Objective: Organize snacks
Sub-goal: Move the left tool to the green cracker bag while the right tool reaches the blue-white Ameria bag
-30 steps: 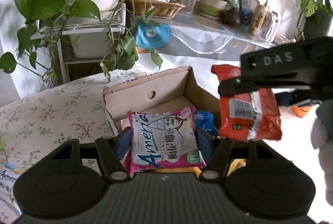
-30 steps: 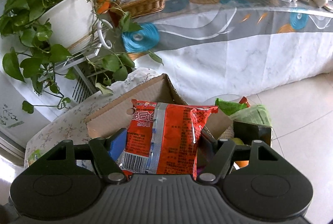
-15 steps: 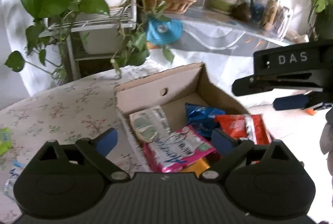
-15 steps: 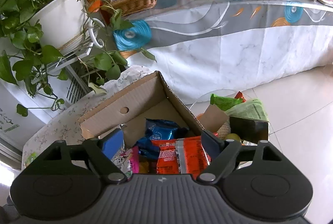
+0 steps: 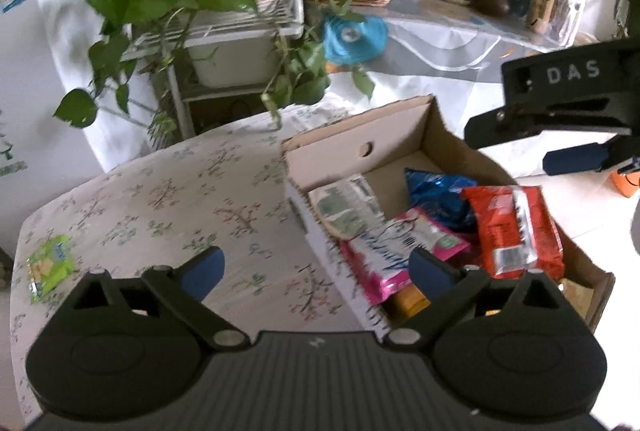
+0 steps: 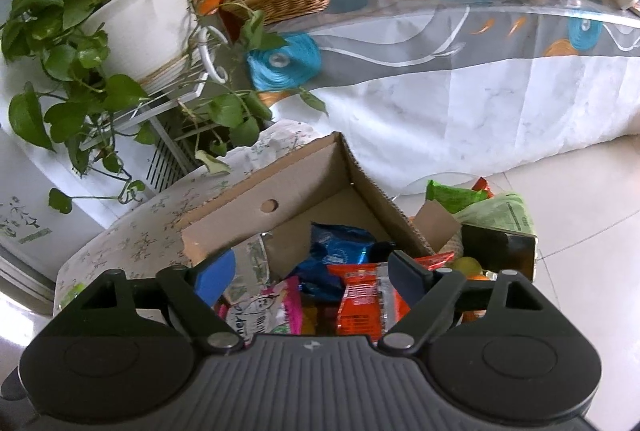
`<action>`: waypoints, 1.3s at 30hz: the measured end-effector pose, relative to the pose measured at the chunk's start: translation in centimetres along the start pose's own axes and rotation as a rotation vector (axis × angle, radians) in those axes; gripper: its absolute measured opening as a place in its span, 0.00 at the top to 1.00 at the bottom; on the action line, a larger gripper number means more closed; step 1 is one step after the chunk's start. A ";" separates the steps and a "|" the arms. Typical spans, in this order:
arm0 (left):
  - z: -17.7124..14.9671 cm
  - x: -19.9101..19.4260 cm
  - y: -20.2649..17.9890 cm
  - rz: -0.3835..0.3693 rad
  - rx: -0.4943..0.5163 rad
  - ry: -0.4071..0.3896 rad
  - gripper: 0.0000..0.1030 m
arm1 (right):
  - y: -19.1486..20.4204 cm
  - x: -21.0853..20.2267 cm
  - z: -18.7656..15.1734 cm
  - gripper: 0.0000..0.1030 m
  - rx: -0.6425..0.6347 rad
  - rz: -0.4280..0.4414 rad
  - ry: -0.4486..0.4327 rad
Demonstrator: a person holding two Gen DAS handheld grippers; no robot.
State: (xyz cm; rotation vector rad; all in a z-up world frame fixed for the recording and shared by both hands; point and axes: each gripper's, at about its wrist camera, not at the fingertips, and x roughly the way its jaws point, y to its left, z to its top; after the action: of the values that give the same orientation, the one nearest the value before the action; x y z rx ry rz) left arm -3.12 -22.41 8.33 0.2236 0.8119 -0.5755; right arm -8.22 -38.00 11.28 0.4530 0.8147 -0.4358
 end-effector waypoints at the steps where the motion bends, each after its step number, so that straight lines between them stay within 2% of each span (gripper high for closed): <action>1: -0.1 0.0 0.3 0.006 -0.005 0.006 0.04 | 0.2 0.0 0.0 0.14 -0.004 0.003 0.002; 4: -0.3 -0.2 1.2 0.022 -0.014 0.017 0.04 | 0.8 0.1 -0.1 0.11 -0.017 0.010 0.003; 15: -0.9 -1.7 5.3 0.066 -0.035 0.037 0.03 | 4.2 0.8 -0.5 0.10 -0.082 0.051 0.015; 22: -1.5 -2.2 9.2 0.093 -0.101 0.063 0.03 | 6.5 1.2 -1.0 0.10 -0.128 0.075 0.028; 39: -2.4 -4.2 21.2 0.239 -0.324 0.018 0.03 | 13.4 2.8 -3.6 0.10 -0.283 0.148 0.082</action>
State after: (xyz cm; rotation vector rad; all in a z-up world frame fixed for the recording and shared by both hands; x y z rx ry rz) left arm 5.10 -2.26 9.27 0.0266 0.8688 -0.2124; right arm -1.49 -25.63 9.82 0.2670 0.8997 -0.1615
